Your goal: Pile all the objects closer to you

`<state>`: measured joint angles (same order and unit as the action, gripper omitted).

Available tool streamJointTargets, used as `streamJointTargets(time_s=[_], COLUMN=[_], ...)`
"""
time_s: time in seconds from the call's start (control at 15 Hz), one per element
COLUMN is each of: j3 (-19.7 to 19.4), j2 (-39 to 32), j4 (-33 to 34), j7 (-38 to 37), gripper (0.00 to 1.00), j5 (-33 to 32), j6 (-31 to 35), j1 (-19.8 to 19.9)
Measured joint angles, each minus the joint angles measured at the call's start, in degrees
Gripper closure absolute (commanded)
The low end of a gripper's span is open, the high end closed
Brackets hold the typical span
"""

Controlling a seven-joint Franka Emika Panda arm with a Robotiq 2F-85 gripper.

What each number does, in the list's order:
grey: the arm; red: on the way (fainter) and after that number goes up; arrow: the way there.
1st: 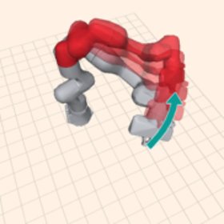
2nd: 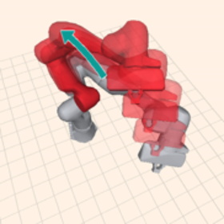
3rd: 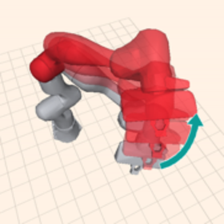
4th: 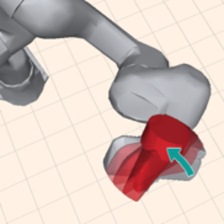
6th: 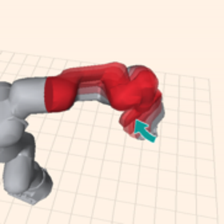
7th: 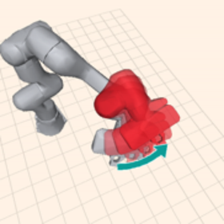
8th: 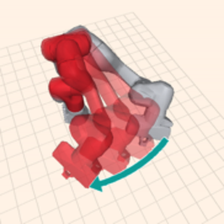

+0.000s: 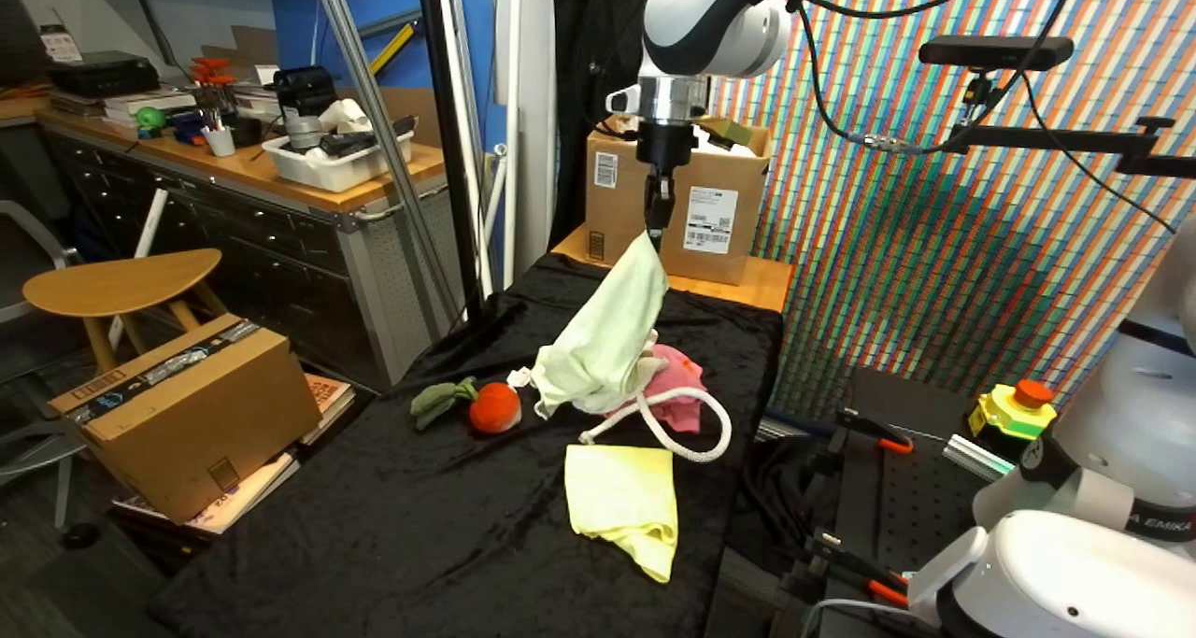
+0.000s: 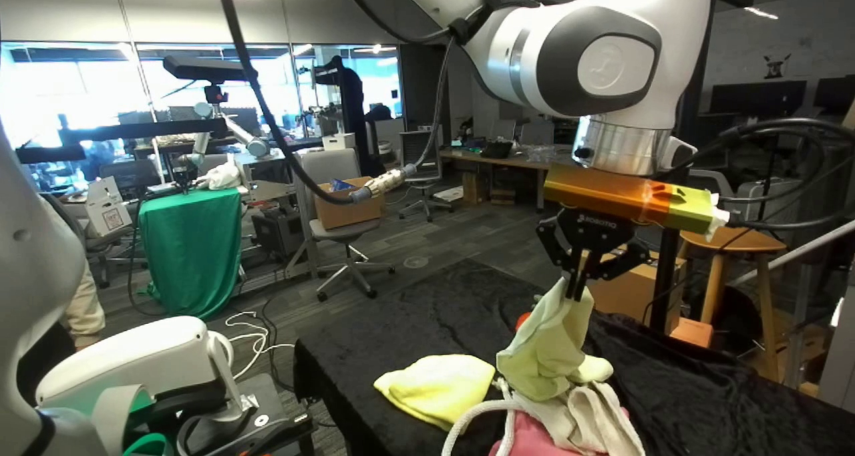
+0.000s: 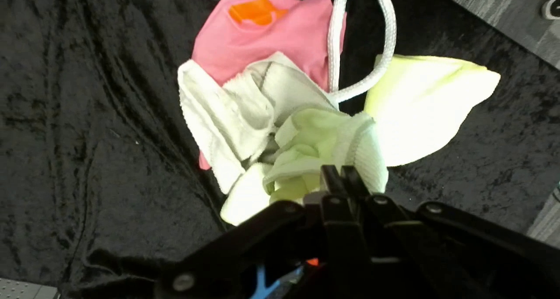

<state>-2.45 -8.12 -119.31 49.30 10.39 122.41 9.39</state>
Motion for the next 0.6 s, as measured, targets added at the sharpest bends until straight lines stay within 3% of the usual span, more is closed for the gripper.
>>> streamJointTargets(time_s=[0.27, 0.33, 0.6], j3=[-0.98, -0.93, -0.54], j2=[1.01, 0.92, 0.64], j4=[-1.90, -2.14, -3.08], j7=[0.33, 0.33, 0.33], gripper=[0.91, 0.68, 0.42], j5=[-2.13, -3.21, -6.00], j6=[-2.50, -2.99, -3.32], j1=[0.10, -0.19, -1.77])
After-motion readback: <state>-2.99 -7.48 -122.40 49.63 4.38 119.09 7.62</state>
